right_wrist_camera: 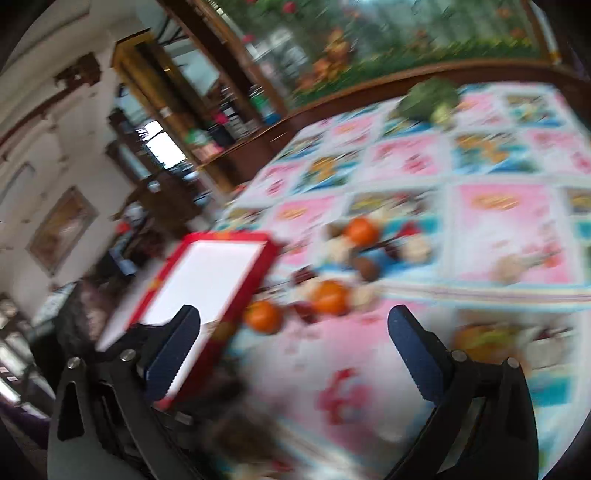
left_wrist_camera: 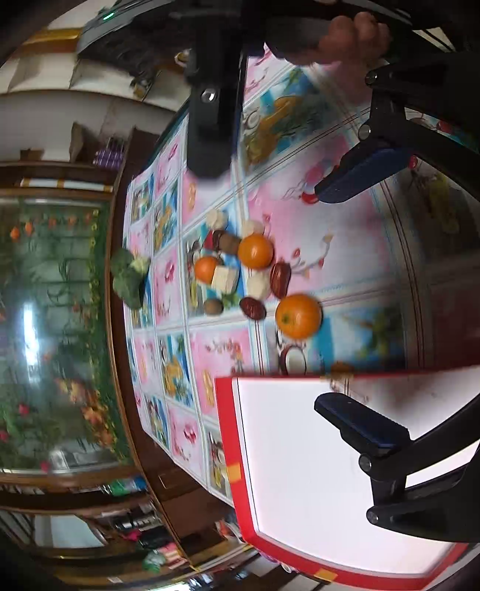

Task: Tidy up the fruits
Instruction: 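Grasp a tangerine with the right tool while the left tool grasps another tangerine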

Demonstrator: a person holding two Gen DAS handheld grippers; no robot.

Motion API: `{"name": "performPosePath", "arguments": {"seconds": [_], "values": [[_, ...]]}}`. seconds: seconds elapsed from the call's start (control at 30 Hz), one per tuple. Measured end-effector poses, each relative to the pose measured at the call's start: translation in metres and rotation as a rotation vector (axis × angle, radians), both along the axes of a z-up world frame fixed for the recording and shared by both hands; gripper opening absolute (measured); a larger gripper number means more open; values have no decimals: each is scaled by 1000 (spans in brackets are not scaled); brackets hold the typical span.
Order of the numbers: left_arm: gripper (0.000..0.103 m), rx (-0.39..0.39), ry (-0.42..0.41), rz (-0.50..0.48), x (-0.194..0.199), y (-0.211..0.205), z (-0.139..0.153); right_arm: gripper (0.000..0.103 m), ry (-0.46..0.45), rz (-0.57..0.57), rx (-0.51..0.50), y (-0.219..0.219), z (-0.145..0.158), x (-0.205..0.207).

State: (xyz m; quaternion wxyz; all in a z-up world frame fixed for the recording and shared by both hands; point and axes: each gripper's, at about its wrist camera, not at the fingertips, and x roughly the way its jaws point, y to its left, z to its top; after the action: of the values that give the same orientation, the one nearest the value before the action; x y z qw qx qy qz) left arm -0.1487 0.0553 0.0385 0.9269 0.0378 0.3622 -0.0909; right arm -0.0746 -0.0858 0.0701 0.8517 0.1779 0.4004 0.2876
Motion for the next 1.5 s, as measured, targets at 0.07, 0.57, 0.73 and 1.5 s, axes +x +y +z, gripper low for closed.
{"name": "performPosePath", "arguments": {"seconds": [0.07, 0.57, 0.73, 1.5], "values": [[102, 2, 19, -8, 3, 1, -6, 100, 42, 21, 34, 8, -9, 5], [102, -100, 109, 32, 36, 42, -11, 72, 148, -42, -146, 30, -38, 45], [102, -4, 117, -16, 42, 26, -11, 50, 95, -9, -239, 37, -39, 47], [88, 116, 192, -8, 66, 8, -17, 35, 106, 87, -284, 21, -41, 45]]}}
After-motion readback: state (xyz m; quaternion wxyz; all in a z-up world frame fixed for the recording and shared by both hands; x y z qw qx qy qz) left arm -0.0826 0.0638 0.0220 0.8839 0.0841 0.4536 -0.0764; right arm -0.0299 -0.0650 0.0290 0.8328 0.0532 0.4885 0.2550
